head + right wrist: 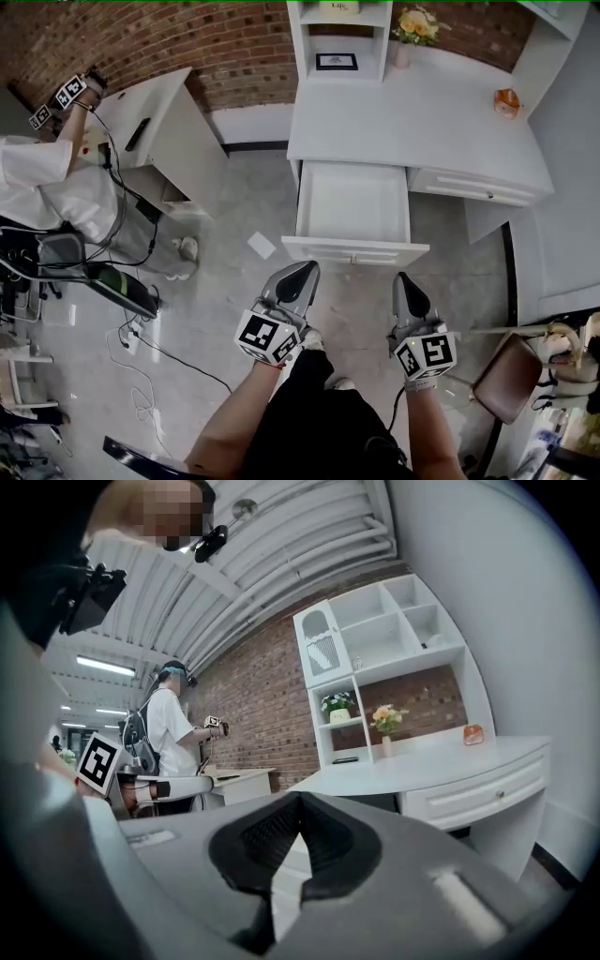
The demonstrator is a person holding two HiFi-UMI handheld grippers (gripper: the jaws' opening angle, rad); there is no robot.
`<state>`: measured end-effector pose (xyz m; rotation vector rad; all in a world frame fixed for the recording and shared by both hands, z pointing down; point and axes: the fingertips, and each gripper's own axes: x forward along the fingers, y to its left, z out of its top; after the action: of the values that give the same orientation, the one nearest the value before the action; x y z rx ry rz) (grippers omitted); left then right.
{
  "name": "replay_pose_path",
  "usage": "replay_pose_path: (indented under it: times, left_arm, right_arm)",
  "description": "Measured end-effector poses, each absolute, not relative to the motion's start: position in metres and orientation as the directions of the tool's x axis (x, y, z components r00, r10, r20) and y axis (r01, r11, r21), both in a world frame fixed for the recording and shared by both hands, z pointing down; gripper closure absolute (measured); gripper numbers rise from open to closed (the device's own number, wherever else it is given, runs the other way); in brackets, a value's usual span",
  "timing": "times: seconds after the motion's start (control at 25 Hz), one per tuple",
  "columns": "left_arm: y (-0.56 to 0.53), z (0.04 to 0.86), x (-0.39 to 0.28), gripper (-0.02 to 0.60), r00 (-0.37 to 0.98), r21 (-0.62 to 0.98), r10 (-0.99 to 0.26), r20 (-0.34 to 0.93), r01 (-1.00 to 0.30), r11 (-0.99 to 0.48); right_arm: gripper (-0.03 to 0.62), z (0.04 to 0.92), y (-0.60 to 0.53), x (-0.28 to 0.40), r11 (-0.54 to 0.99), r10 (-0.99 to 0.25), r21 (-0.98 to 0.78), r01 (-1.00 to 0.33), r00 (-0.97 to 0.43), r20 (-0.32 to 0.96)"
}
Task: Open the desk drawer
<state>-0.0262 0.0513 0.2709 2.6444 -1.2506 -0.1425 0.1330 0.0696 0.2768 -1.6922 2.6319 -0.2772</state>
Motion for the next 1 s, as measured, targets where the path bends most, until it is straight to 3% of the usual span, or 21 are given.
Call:
replay_pose_path:
  times: [0.44, 1.0]
  left_arm:
    - [0.08, 0.2, -0.028, 0.578, 0.632, 0.205, -0.774, -0.041, -0.753, -0.626]
    - [0.118, 0.167, -0.03, 0.578, 0.608, 0.208, -0.792, -0.049, -0.769, -0.604]
  right_arm:
    - [0.594, 0.201, 0.097, 0.141, 0.456, -0.883, -0.118, -0.882, -0.465, 0.06]
    - [0.594, 0.159, 0.138, 0.151, 0.479, -0.873, -0.105, -0.871, -0.486, 0.047]
